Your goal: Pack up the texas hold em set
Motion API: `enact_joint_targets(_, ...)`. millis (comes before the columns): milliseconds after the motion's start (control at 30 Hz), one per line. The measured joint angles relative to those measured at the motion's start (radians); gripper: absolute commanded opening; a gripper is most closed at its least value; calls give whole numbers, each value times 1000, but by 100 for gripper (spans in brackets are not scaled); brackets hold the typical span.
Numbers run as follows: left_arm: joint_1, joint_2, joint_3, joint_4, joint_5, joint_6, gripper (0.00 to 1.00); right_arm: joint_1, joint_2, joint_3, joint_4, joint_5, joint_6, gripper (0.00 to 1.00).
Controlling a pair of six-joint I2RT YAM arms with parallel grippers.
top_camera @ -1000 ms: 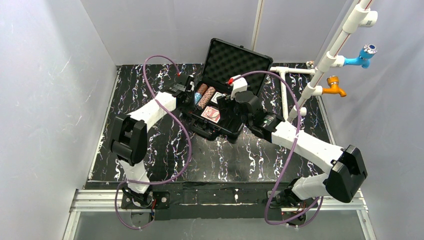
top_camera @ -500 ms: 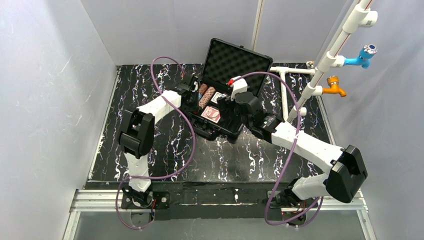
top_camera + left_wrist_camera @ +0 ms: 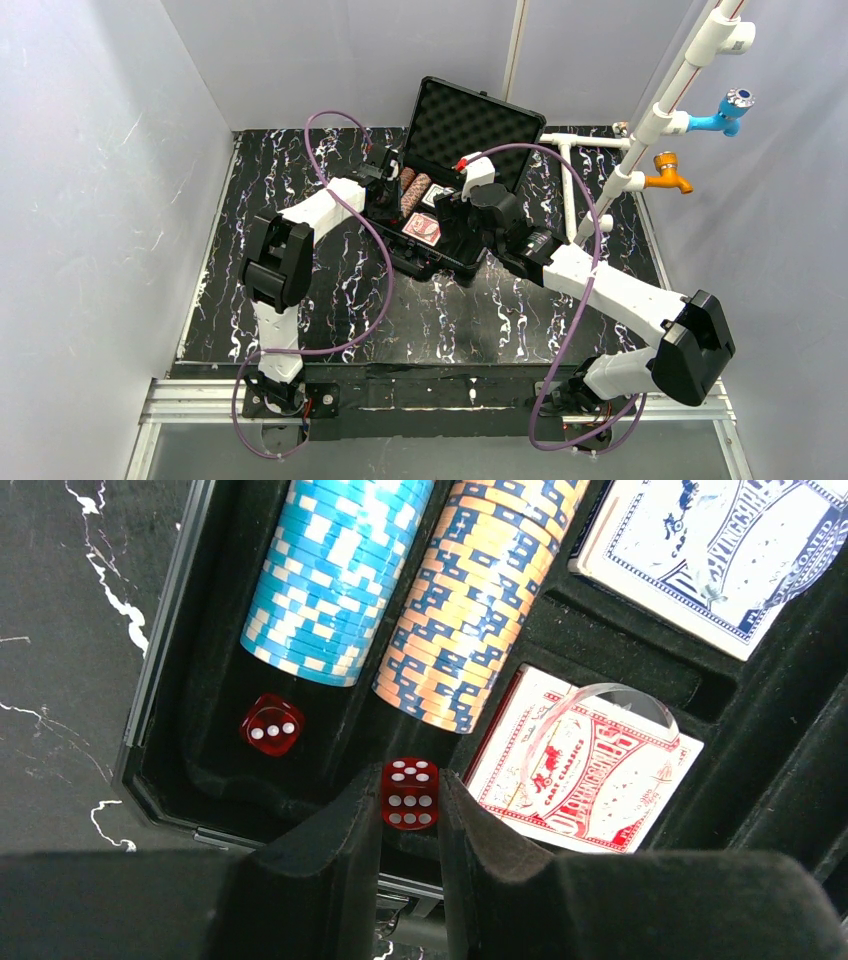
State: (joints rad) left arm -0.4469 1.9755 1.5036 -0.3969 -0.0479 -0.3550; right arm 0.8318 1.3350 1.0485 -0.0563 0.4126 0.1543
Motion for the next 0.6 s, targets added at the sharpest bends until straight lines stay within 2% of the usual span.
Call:
enact_joint_targets(167, 0, 0, 11, 2, 0, 2, 46, 0, 0, 0, 0, 0, 0, 98)
enact_joint_targets(267, 0, 0, 12, 5, 0, 5, 63, 0, 0, 0, 0, 0, 0, 98)
enact_joint_targets(367, 0, 0, 12, 9, 0, 4, 71, 0, 0, 0, 0, 0, 0, 98)
enact_joint_targets(600, 0, 0, 12, 9, -1, 5, 83, 0, 0, 0, 0, 0, 0, 98)
